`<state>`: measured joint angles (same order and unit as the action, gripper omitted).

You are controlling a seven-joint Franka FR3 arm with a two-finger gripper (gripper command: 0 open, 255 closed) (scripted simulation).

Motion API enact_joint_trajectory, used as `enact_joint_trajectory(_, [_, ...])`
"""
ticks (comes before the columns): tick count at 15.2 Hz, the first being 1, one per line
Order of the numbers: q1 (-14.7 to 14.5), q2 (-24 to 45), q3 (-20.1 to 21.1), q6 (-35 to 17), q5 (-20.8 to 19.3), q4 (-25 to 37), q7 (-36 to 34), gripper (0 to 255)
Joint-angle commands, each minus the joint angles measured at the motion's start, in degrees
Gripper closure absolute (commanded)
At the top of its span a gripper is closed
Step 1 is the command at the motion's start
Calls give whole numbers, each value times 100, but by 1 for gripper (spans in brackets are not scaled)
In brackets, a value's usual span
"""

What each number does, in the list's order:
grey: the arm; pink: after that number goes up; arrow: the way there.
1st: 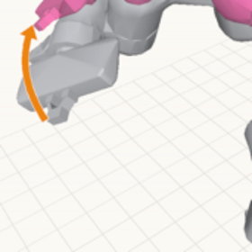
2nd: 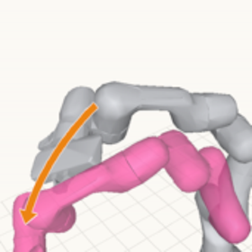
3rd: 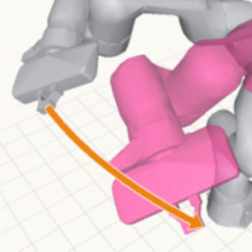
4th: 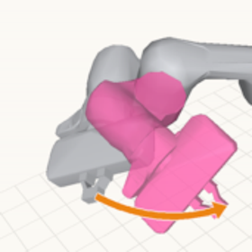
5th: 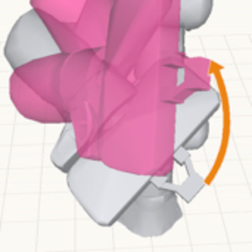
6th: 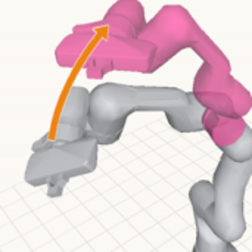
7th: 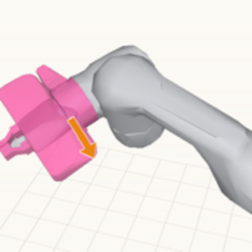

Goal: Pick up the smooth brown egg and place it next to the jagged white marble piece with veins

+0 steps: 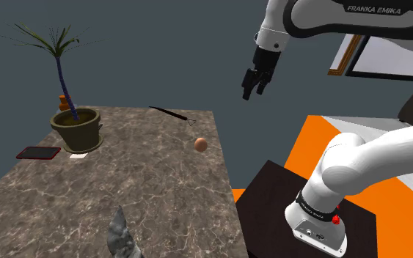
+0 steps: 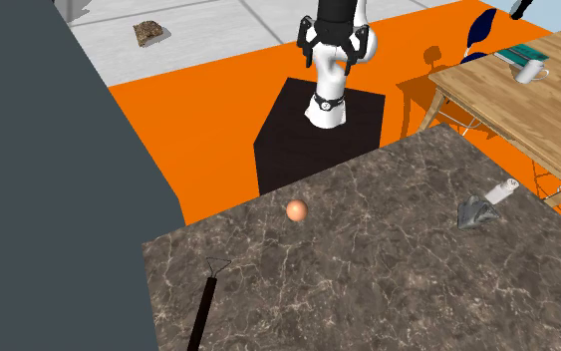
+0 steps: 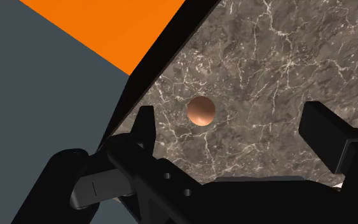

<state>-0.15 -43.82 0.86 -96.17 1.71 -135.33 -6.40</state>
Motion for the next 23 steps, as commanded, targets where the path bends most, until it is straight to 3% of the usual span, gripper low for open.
enact_joint_trajectory(1, [0, 0, 0, 0, 0, 0, 0, 0])
enact_joint_trajectory(7, [-56, 555, -326, -1317, 115, -679, 483, 0])
enact_joint_trajectory(14, [-225, 1669, -721, -2860, 433, -1051, 1180, 0])
enact_joint_trajectory(19, [-457, 2718, -1015, -3865, 932, -1009, 1868, 0])
enact_joint_trajectory(23, [-686, 3660, -1220, -4516, 1614, -779, 2616, 0])
